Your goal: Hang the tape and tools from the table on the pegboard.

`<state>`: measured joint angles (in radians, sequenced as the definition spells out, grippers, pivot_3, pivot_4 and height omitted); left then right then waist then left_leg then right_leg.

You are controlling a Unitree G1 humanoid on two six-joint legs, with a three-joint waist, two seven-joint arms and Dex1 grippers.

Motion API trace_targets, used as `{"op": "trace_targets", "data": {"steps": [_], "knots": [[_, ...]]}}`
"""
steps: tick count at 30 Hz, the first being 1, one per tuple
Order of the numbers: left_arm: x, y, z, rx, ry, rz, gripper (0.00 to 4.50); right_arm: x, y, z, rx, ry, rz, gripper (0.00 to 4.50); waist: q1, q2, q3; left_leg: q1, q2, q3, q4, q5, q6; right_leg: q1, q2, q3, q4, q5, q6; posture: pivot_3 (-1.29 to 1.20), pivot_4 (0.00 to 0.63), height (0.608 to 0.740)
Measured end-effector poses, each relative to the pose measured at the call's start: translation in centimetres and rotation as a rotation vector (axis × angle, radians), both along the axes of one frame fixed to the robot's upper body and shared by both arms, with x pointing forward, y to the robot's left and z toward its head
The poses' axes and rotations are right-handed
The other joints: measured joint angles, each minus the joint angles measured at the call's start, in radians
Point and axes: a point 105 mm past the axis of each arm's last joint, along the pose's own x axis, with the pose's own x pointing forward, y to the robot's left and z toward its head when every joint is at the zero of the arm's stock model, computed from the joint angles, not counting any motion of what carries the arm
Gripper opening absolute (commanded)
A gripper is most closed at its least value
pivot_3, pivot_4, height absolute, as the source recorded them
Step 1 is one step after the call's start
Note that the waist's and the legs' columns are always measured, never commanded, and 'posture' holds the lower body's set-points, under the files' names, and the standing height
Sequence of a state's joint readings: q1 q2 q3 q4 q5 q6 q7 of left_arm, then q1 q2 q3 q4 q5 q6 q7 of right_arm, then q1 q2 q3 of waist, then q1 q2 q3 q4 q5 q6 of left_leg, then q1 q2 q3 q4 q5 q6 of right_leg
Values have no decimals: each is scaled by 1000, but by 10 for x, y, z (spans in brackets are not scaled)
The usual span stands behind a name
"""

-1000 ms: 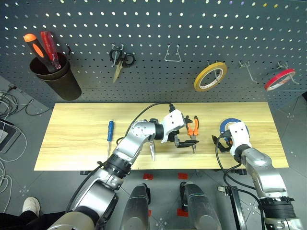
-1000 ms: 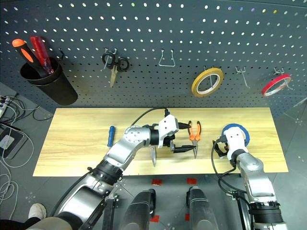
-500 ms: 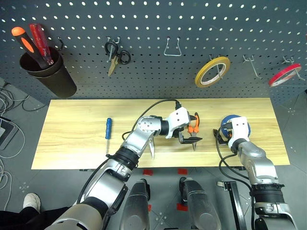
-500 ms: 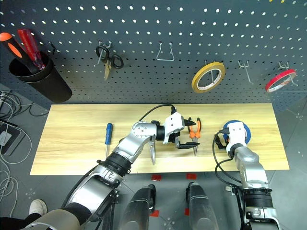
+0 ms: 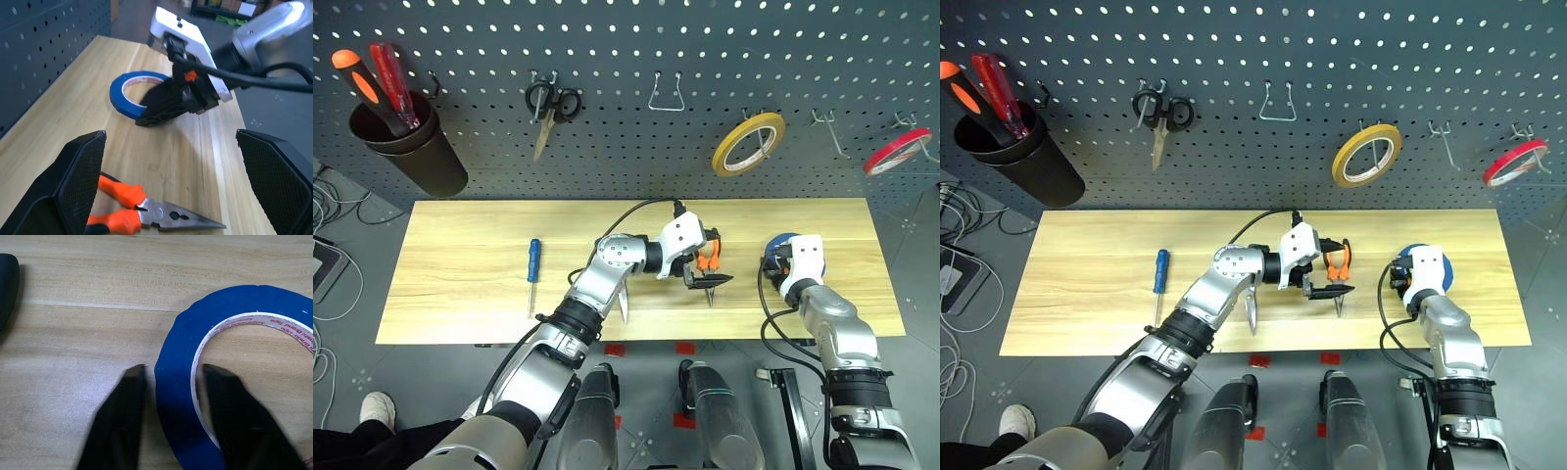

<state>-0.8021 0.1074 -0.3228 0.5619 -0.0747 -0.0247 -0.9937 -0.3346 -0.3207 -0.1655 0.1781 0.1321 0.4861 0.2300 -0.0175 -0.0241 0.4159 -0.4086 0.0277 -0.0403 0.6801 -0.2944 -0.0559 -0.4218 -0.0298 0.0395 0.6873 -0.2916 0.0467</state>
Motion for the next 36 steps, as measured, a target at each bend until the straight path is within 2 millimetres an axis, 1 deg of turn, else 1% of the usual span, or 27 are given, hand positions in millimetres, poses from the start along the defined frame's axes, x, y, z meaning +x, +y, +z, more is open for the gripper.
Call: {"op": "trace_targets", "data": {"steps": [1, 3, 5, 9, 12, 15, 16, 17, 20, 22, 24, 27, 29, 31, 33, 36], "knots": [[0, 0, 1, -4, -1, 0, 4500, 0, 0, 0, -4, 0, 0, 727, 0, 0, 0, 0, 0, 0, 0, 0, 0, 0, 0, 0, 0, 0, 0, 10, 446, 740], [0, -2, 2, -10, -1, -2, 4500, -1, -1, 0, -6, 0, -1, 717, 0, 0, 0, 0, 0, 0, 0, 0, 0, 0, 0, 0, 0, 0, 0, 0, 428, 740], [-1, -4, 2, -15, -1, -8, 4500, -1, -1, 0, -10, 0, -3, 717, 0, 0, 0, 0, 0, 0, 0, 0, -1, 0, 0, -1, -1, 0, 0, -6, 423, 740], [-3, -3, 5, -22, -10, -14, 4500, -6, -3, -1, -73, -6, -8, 717, 0, 0, 0, -1, 0, 0, 0, 2, -4, 0, 0, -1, -2, 0, 0, -14, 400, 740], [-11, 2, 14, -48, -10, -23, 4500, -17, -5, -4, -124, -11, -26, 717, -2, 2, -2, -2, 1, -1, -1, 2, -4, -1, -1, -1, -3, 0, 0, -31, 365, 740], [-19, 15, 13, -51, 29, 0, 4500, -32, 3, -5, -206, -33, -1, 717, -11, 6, -6, -7, 2, -2, 0, 3, -5, -5, -2, -2, -4, 0, 0, -46, 326, 740], [-22, 18, 11, -50, 53, 8, 4500, -34, 6, -2, -227, -51, 5, 717, -14, 7, -7, -7, 1, -2, 0, 3, -5, -6, -3, -1, -4, 0, 0, -46, 317, 740], [-25, 19, 10, -53, 70, 12, 4500, -36, 8, 2, -248, -72, 5, 717, -16, 9, -9, -7, 1, -1, 0, 3, -5, -6, -4, -1, -3, 0, 1, -51, 297, 740], [-36, 21, 18, -78, 100, 28, 4500, -43, 14, 25, -301, -177, -13, 717, -15, 9, -17, -9, 1, -1, 0, 5, -7, -7, -6, -2, -2, 1, 1, -61, 266, 740], [-42, 26, 24, -105, 103, 50, 4500, -52, 19, 39, -351, -252, -26, 717, -15, 10, -36, -11, 1, -1, -1, 5, -7, -9, -5, -2, -2, 1, 1, -67, 245, 740], [-43, 29, 29, -120, 105, 72, 4500, -60, 25, 48, -411, -311, -22, 717, -16, 9, -62, -11, 0, 0, -1, 5, -7, -9, -5, -3, -3, 1, 1, -72, 225, 740], [-44, 36, 32, -137, 118, 111, 4500, -73, 27, 52, -531, -376, -15, 717, -15, 10, -97, -10, -1, 1, -1, 5, -7, -8, -5, -3, -5, 1, 1, -71, 205, 740], [-43, 40, 30, -149, 144, 140, 4500, -80, 26, 55, -595, -421, -33, 717, -15, 10, -111, -8, -2, 1, -1, 5, -7, -4, -5, -3, -6, 1, 1, -75, 193, 740], [-40, 42, 30, -165, 171, 171, 4500, -83, 27, 62, -641, -485, -50, 717, -15, 9, -126, -7, -3, 1, -1, 5, -7, -4, -5, -3, -6, 1, 1, -71, 183, 740], [-37, 40, 35, -202, 184, 191, 4500, -84, 30, 72, -671, -556, -53, 717, -15, 9, -136, -7, -4, 2, -1, 5, -7, -3, -5, -3, -6, 1, 1, -68, 174, 740], [-33, 34, 50, -253, 164, 199, 4500, -76, 38, 91, -696, -667, -48, 717, -15, 9, -152, -7, -4, 2, -1, 5, -7, -3, -4, -3, -6, 1, 1, -58, 165, 740]]}}
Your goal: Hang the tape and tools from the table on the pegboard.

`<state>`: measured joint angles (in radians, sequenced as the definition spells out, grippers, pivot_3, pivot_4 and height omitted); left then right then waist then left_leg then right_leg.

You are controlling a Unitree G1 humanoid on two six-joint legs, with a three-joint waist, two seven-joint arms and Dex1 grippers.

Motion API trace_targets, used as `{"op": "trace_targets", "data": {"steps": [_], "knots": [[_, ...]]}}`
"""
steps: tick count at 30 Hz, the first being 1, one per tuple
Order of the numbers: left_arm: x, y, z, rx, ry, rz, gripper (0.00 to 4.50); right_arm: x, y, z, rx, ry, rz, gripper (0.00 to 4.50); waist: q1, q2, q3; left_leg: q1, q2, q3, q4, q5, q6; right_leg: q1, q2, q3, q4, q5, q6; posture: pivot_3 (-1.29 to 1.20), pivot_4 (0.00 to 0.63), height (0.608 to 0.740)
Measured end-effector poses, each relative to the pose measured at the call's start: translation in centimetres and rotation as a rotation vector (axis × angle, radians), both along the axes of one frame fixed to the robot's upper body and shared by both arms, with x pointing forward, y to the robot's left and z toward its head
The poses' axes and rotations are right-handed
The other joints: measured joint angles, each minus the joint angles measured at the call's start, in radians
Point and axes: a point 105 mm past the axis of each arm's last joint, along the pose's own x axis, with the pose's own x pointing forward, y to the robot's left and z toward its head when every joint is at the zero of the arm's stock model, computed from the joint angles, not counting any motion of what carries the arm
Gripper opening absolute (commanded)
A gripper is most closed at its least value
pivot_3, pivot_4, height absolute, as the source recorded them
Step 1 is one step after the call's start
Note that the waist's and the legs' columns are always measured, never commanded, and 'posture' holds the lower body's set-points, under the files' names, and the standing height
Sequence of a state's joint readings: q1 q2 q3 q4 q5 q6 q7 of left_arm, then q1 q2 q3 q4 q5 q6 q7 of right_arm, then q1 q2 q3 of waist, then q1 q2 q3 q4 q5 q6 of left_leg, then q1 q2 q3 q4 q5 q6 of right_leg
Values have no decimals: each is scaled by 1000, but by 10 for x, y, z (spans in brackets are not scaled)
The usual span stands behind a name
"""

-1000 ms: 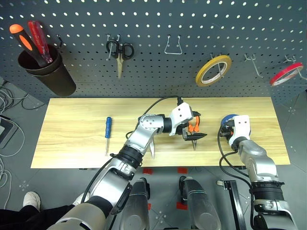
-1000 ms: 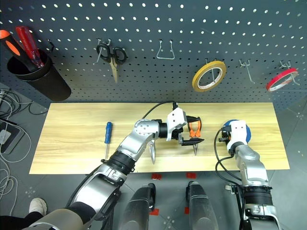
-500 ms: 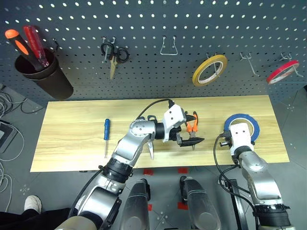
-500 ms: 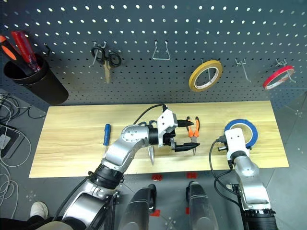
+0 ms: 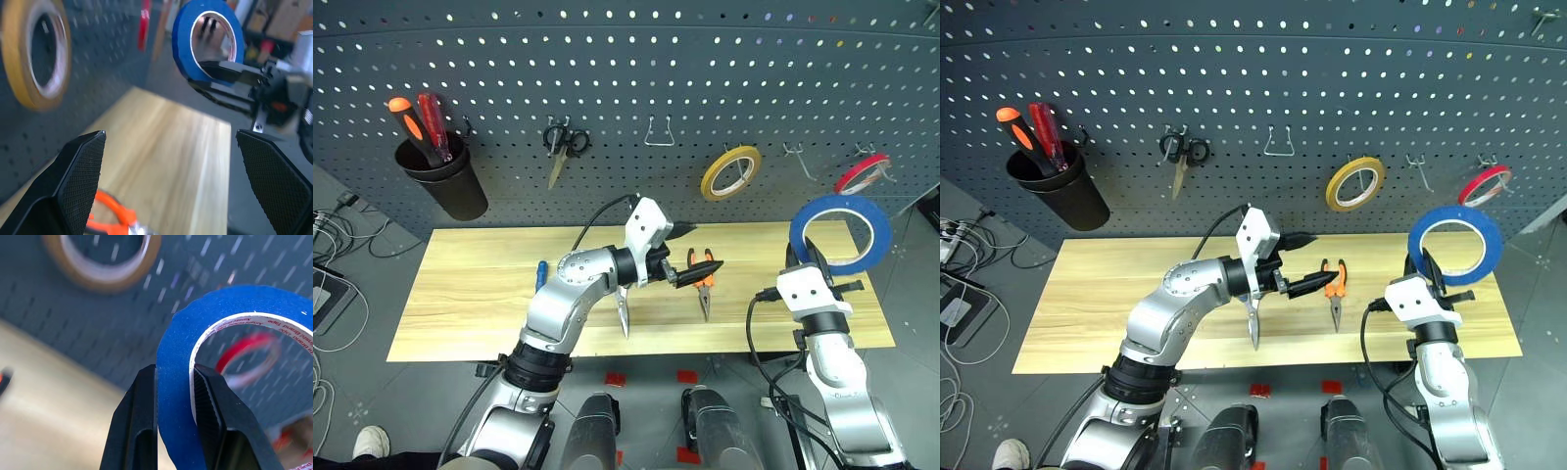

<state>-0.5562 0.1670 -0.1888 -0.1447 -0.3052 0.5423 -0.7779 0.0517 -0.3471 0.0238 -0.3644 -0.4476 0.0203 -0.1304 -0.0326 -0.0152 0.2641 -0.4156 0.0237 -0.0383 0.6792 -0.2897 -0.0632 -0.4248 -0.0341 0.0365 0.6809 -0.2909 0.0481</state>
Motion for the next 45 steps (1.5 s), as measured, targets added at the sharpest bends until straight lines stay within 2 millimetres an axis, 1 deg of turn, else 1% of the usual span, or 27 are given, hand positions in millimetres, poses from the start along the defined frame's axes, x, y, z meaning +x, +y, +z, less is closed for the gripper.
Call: {"op": "trace_targets", "data": {"steps": [2, 3, 6, 9, 12, 15, 18, 24, 26, 28, 29, 35, 36, 37, 40, 42, 45], "knots": [[2, -5, 11, -17, -28, -2, 4500, 8, 5, 11, -1, -55, 26, 717, 0, 0, -8, 0, 0, 0, 0, 0, 0, 0, 0, 0, 0, 0, 0, -53, 164, 740], [5, -6, 12, -19, -32, 2, 4500, 13, 8, 15, -1, -73, 42, 717, 0, 0, -13, 0, 0, 1, 0, 0, 0, 0, 0, 0, 0, 0, 0, -53, 164, 740], [9, -8, 10, -23, -21, 9, 4500, 22, 12, 20, 12, -97, 82, 717, 0, 1, -23, 1, 0, 1, -1, 0, 0, 0, 0, 0, 0, 0, 0, -49, 163, 740], [14, -9, 8, -24, -16, 18, 4500, 33, 15, 16, 24, -78, 126, 717, 0, 0, -25, 1, 0, 2, 0, 0, 0, 0, 0, 1, 0, 0, 0, -39, 164, 740], [16, -12, 11, -28, -39, 16, 4500, 43, 17, 15, 55, -60, 170, 717, 1, 1, -25, 1, 0, 2, 0, 0, 1, 0, 0, 1, 1, 0, 0, -33, 166, 740], [18, -15, 10, -22, -38, 10, 4500, 56, 18, 2, 126, 20, 229, 717, 0, 1, -26, 1, 1, 3, 0, 0, 1, 0, 0, 1, 1, 0, 0, -33, 166, 740], [16, -19, 10, -23, -39, -3, 4500, 66, 20, -3, 188, 64, 262, 717, 0, 1, -27, 1, 1, 4, 1, 0, 1, 0, 0, 2, 1, 0, 0, -24, 169, 740], [17, -20, 10, -26, -40, -1, 4500, 70, 24, -5, 273, 88, 296, 717, 1, 1, -28, 1, 1, 4, 1, 0, 1, 0, 0, 2, 2, 0, 0, -16, 174, 740], [17, -20, 10, -27, -40, 2, 4500, 71, 21, -7, 328, 96, 282, 1451, 1, 1, -29, 1, 1, 4, 1, 0, 1, 0, 0, 1, 2, 0, 0, -16, 176, 740], [17, -19, 11, -27, -42, 5, 4500, 72, 16, -10, 369, 113, 262, 1967, 1, 2, -30, 1, 1, 4, 1, 0, 1, 0, 0, 2, 2, 0, 0, -15, 181, 740], [18, -19, 11, -27, -41, 7, 4500, 72, 14, -12, 384, 122, 252, 2336, 1, 2, -30, 1, 1, 4, 1, 0, 1, 0, 0, 2, 2, 0, 0, -15, 182, 740], [20, -18, 10, -28, -41, 19, 4500, 70, 5, -21, 406, 155, 215, 4322, 1, 2, -30, 2, 1, 4, 1, 0, 1, 0, 0, 2, 3, 0, 0, -15, 197, 740], [20, -18, 10, -27, -39, 21, 4500, 68, 4, -24, 406, 164, 210, 4452, 1, 2, -30, 2, 1, 4, 1, 0, 1, 0, 0, 2, 3, 0, 0, -17, 200, 740], [21, -17, 9, -26, -37, 24, 4500, 65, 3, -27, 404, 175, 205, 4452, 2, 2, -30, 2, 1, 4, 1, 0, 1, 0, 0, 2, 3, 0, 0, -17, 200, 740], [24, -10, 2, -15, -23, 45, 4500, 57, -1, -40, 368, 237, 183, 4452, 0, 2, -30, 2, 1, 5, 1, 0, 2, 0, 0, 3, 3, 0, 0, -30, 227, 740], [24, 0, -10, 7, -11, 62, 4500, 51, 2, -48, 327, 289, 184, 4452, 0, 2, -30, 4, 2, 7, 0, -1, 3, 1, 1, 4, 4, 0, 0, -34, 237, 740], [19, 17, -38, 77, 34, 72, 4500, 43, 12, -59, 324, 390, 189, 4452, -4, 2, -29, 6, 4, 8, 0, -2, 4, 1, 4, 7, 4, 0, 0, -40, 262, 740]]}}
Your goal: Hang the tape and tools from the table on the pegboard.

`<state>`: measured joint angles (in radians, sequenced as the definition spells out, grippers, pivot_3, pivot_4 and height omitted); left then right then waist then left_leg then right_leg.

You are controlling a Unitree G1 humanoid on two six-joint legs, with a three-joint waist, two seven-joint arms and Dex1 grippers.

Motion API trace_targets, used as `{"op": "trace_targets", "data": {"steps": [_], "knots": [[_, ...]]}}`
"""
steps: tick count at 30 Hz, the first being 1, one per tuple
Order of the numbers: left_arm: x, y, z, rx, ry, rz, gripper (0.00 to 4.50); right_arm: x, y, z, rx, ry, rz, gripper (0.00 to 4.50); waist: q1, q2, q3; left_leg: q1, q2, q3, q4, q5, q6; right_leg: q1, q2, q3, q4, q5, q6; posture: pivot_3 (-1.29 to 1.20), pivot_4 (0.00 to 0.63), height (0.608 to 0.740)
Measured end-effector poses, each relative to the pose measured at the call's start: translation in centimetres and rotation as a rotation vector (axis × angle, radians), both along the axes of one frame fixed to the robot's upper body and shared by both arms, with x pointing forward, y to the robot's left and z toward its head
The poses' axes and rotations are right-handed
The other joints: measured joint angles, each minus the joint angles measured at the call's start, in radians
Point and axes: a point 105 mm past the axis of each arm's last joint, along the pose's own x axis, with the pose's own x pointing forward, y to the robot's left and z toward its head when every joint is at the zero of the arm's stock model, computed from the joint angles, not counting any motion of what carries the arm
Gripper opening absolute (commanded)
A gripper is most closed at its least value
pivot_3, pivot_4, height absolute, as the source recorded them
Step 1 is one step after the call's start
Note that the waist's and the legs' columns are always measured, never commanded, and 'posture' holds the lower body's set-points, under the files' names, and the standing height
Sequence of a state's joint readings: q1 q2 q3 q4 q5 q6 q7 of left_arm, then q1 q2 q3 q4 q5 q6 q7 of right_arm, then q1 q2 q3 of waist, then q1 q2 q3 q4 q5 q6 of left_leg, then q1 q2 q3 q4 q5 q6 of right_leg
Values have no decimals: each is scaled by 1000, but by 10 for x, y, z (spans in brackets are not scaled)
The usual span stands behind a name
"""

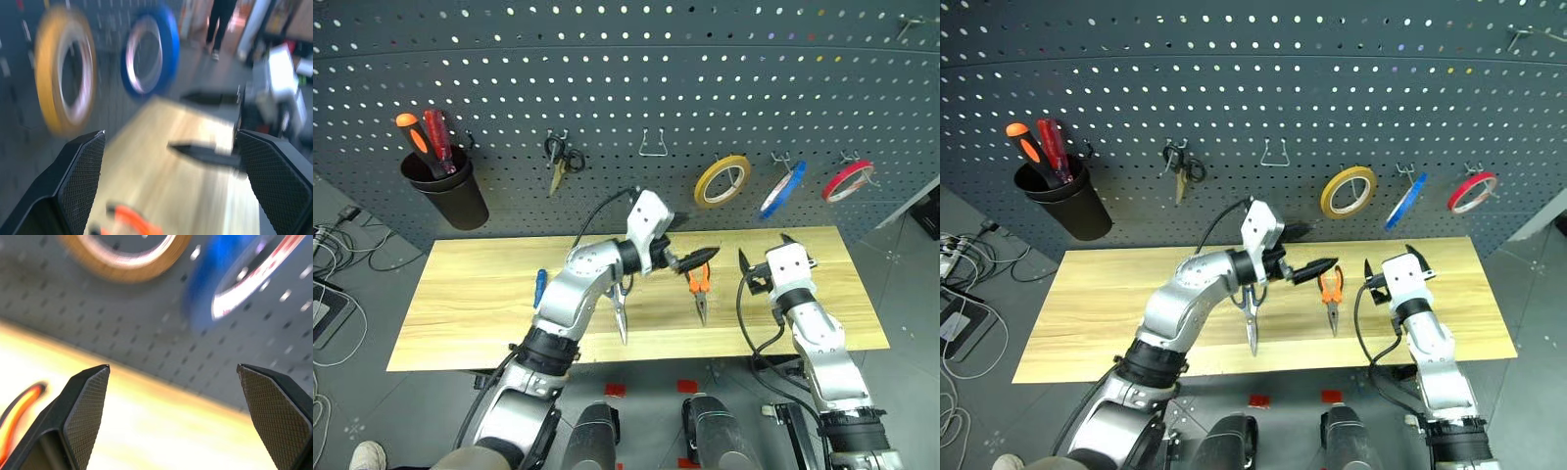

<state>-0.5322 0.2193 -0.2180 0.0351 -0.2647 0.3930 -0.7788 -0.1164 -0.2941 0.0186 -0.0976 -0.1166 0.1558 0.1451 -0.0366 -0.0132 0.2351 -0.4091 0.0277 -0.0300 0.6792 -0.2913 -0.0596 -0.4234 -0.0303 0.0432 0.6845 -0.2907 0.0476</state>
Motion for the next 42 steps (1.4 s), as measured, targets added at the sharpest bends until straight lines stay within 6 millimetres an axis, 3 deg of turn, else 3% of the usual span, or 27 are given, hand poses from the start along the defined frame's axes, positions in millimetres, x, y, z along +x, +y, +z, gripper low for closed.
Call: {"op": "trace_targets", "data": {"steps": [4, 12, 15, 19, 26, 34, 42], "knots": [[-13, 22, -24, 70, 33, 6, 4500, -2, 18, -2, 70, 118, 9, 4452, -2, 0, 2, 1, 1, -1, 0, -1, 2, 2, 0, 0, 0, 0, 0, -29, 298, 740], [-25, 71, -52, 141, 69, 155, 4500, 0, 54, -14, 225, 346, 12, 4452, 4, 0, 29, 5, -1, -8, 1, -4, 8, 6, -1, -1, 0, 0, 0, 6, 369, 740], [-31, 74, -54, 132, 70, 194, 4500, -1, 66, -27, 262, 453, -2, 4452, 6, 0, 44, 4, -1, -9, 0, -4, 8, 5, -2, -2, 0, 0, 0, 26, 379, 740], [-36, 74, -53, 118, 69, 238, 4500, 0, 65, -34, 249, 506, -23, 4452, 7, -1, 65, 4, -1, -9, 1, -5, 8, 5, -4, -2, 1, 0, 0, 63, 398, 740], [-46, 87, -63, 123, 105, 325, 4500, 18, 74, -30, 234, 505, -7, 4452, 6, -2, 91, 5, -1, -9, 0, -5, 8, 3, -1, -1, 4, -1, -1, 97, 419, 740], [-46, 88, -55, 110, 83, 351, 4500, 27, 96, -26, 271, 522, 55, 4452, 8, -2, 123, 4, 0, -9, 0, -4, 8, 3, -3, -1, 5, -1, -1, 113, 441, 740], [-41, 86, -49, 105, 75, 363, 4500, 43, 85, -22, 205, 465, 29, 4452, 12, -3, 146, 4, 0, -10, 0, -4, 8, 2, -4, -1, 5, -1, -1, 121, 451, 740]]}}
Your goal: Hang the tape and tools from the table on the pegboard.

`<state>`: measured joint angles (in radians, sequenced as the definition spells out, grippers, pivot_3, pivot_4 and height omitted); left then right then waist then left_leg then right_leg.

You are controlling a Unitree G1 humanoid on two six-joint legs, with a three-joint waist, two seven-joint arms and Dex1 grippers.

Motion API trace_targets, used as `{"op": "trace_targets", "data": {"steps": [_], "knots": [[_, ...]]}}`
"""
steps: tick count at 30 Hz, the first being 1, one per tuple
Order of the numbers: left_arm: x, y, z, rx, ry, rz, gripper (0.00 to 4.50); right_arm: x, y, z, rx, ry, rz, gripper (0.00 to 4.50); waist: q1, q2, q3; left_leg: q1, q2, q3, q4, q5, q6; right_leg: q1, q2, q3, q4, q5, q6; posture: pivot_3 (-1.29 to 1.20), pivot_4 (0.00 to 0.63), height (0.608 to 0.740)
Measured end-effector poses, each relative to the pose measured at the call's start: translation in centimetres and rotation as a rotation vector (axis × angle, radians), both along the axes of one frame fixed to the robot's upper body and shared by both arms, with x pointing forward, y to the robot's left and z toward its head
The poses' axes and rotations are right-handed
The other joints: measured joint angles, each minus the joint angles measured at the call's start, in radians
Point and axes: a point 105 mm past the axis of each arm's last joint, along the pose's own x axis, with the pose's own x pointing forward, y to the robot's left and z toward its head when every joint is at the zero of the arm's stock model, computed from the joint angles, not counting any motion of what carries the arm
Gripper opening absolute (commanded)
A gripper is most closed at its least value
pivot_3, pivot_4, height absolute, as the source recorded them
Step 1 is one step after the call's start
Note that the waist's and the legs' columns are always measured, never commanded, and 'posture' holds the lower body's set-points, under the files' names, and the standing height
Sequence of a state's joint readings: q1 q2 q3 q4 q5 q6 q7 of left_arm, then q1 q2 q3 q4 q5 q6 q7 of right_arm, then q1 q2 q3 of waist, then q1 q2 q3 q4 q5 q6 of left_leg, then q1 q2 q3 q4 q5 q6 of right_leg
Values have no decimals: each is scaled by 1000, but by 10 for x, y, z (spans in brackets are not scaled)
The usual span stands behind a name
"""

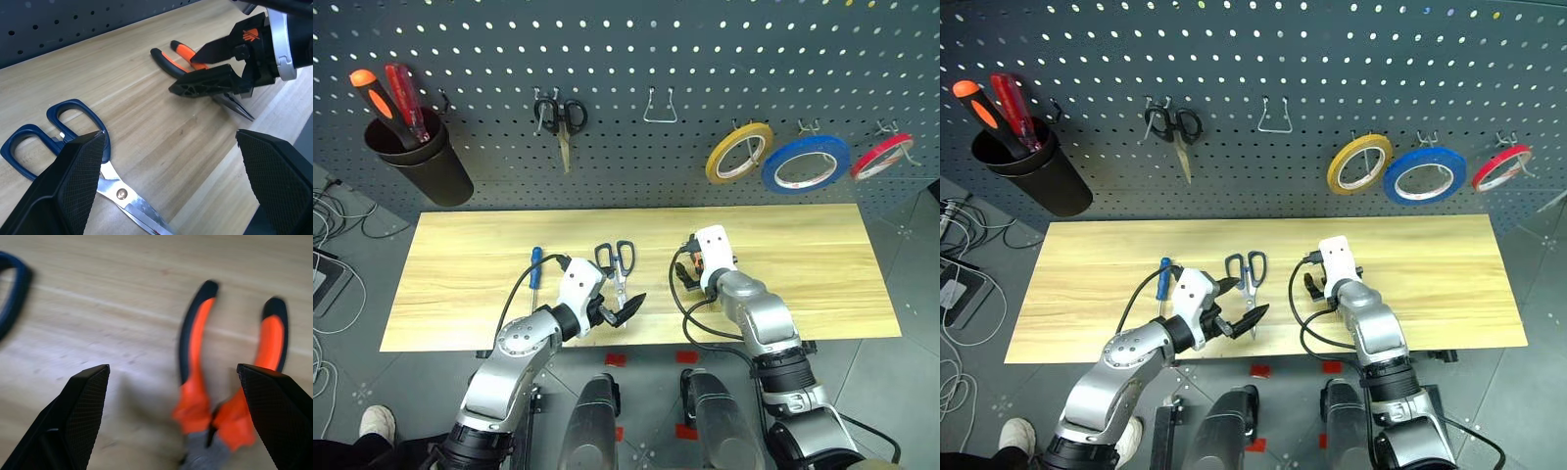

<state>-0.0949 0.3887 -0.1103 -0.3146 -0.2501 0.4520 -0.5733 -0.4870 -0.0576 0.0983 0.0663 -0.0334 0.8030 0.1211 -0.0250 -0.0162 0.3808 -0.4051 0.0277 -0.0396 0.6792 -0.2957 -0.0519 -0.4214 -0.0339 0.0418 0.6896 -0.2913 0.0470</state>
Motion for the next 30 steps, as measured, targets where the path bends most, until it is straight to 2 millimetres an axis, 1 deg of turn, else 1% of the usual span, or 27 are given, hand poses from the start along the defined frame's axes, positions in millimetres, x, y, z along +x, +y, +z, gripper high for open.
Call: {"op": "trace_targets", "data": {"steps": [5, 10, 14, 16, 20, 24, 30], "knots": [[2, -1, 4, -13, -8, 2, 4500, 2, -5, 5, -16, -23, -7, 4452, 0, 0, 8, -1, 1, 0, 0, 0, 0, -1, 0, 0, 0, 0, 0, 119, 453, 740], [2, 1, 4, -16, -3, 12, 4500, -1, -3, 26, -7, -75, -2, 4452, -1, 0, 10, -3, 1, 0, -1, 0, 0, -4, 0, 0, 0, 0, 0, 116, 453, 740], [2, 3, 4, -18, -2, 18, 4500, -8, -3, 33, 1, -77, -11, 4452, 0, 0, 11, -4, 1, -1, -1, 0, 0, -4, 0, 0, -1, 0, 0, 107, 454, 740], [3, 4, 5, -20, -5, 21, 4500, -13, 0, 32, 19, -56, -16, 4452, 0, 1, 11, -4, 1, -1, -1, 0, 0, -4, 0, 0, -2, 0, 0, 107, 453, 740], [5, 4, 8, -20, -16, 19, 4500, -18, 3, 22, 50, -1, -34, 4452, 0, 1, 15, -4, 1, -1, -1, 0, 0, -4, 0, 0, -2, 0, 0, 115, 458, 740], [5, 6, 8, -10, -9, 21, 4500, -16, -3, 14, 44, 25, -64, 4452, 0, 1, 23, -4, 1, -1, -2, 0, 0, -4, 0, -1, -2, 0, 0, 119, 464, 740], [5, 10, 7, -4, -3, 33, 4500, -5, -10, 19, 36, 2, -113, 4452, 0, 1, 28, -4, 1, -1, -2, 0, -1, -4, 0, -1, -3, 0, 0, 121, 465, 740]]}}
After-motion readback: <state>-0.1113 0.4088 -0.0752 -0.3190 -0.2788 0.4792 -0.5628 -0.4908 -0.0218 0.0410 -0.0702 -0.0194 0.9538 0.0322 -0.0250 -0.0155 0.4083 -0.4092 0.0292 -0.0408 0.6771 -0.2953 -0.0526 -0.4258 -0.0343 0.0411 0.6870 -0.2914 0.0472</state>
